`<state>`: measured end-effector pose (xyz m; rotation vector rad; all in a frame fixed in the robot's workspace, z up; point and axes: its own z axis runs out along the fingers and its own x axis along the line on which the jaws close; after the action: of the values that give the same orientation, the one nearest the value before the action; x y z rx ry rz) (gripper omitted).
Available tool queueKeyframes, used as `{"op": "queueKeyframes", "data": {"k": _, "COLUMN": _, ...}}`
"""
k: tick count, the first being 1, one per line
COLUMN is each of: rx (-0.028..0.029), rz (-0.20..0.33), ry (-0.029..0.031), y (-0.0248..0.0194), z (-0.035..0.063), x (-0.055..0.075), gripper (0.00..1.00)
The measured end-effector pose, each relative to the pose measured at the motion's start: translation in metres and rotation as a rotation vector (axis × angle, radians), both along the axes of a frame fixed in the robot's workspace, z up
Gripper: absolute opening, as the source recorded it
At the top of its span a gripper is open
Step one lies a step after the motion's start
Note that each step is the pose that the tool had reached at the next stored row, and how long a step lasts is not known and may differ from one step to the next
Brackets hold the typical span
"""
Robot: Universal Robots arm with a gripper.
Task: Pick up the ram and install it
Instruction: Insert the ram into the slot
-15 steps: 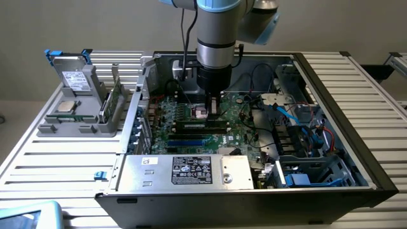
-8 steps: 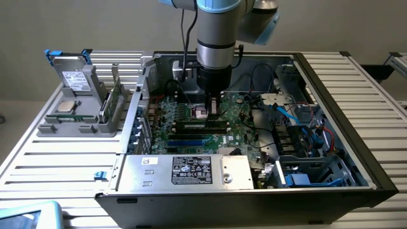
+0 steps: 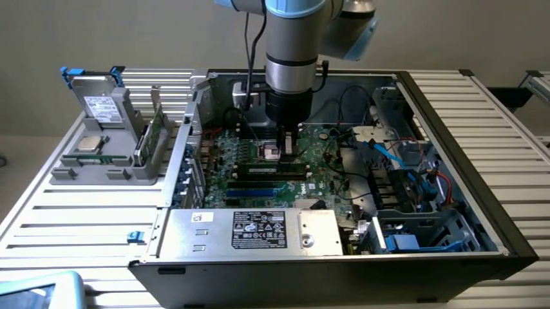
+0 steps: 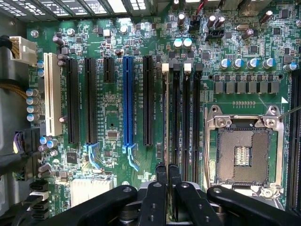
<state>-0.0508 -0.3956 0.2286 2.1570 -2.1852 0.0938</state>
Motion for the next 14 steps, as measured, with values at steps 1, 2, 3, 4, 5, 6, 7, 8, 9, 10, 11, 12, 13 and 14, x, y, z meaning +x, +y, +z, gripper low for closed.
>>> {"op": "queueKeyframes", "data": {"k": 1, "rx": 0.0001, "rz": 0.0, "ry": 0.0, "y": 0.0, "z": -0.0001, "x": 0.0, "gripper": 0.14}}
{"op": "queueKeyframes", "data": {"k": 2, "rx": 0.0001, "rz": 0.0, "ry": 0.0, "y": -0.0001, "z": -0.0002, "x": 0.0, "gripper": 0.14}}
{"op": "queueKeyframes", "data": {"k": 3, "rx": 0.0002, "rz": 0.0, "ry": -0.0001, "y": -0.0003, "z": -0.0002, "x": 0.0, "gripper": 0.14}}
{"op": "queueKeyframes", "data": {"k": 4, "rx": 0.0, "rz": 0.0, "ry": 0.0, "y": -0.0003, "z": -0.0003, "x": 0.0, "gripper": 0.14}}
{"op": "queueKeyframes", "data": {"k": 5, "rx": 0.0, "rz": 0.0, "ry": 0.0001, "y": -0.0003, "z": -0.0003, "x": 0.0, "gripper": 0.14}}
{"op": "queueKeyframes", "data": {"k": 6, "rx": -0.0001, "rz": 0.0, "ry": 0.0001, "y": -0.0003, "z": -0.0003, "x": 0.0, "gripper": 0.14}}
{"op": "queueKeyframes", "data": {"k": 7, "rx": -0.0001, "rz": 0.0, "ry": 0.0001, "y": -0.0003, "z": -0.0004, "x": 0.0, "gripper": 0.14}}
{"op": "queueKeyframes", "data": {"k": 8, "rx": 0.0001, "rz": 0.0, "ry": 0.0, "y": -0.0003, "z": -0.0007, "x": 0.0, "gripper": 0.14}}
{"op": "queueKeyframes", "data": {"k": 9, "rx": 0.0003, "rz": 0.0, "ry": -0.0001, "y": -0.0003, "z": -0.001, "x": 0.0, "gripper": 0.14}}
{"op": "queueKeyframes", "data": {"k": 10, "rx": 0.0001, "rz": 0.0, "ry": 0.0, "y": -0.0003, "z": -0.0013, "x": 0.0, "gripper": 0.14}}
{"op": "queueKeyframes", "data": {"k": 11, "rx": 0.0, "rz": 0.0, "ry": 0.0, "y": -0.0003, "z": -0.0015, "x": 0.0, "gripper": 0.14}}
{"op": "queueKeyframes", "data": {"k": 12, "rx": -0.0001, "rz": 0.0, "ry": 0.0001, "y": -0.0003, "z": -0.0017, "x": 0.0, "gripper": 0.14}}
{"op": "queueKeyframes", "data": {"k": 13, "rx": -0.0001, "rz": 0.0, "ry": 0.0001, "y": -0.0003, "z": -0.0019, "x": 0.0, "gripper": 0.14}}
{"op": "queueKeyframes", "data": {"k": 14, "rx": -0.0001, "rz": 0.0, "ry": 0.0001, "y": -0.0003, "z": -0.002, "x": 0.0, "gripper": 0.14}}
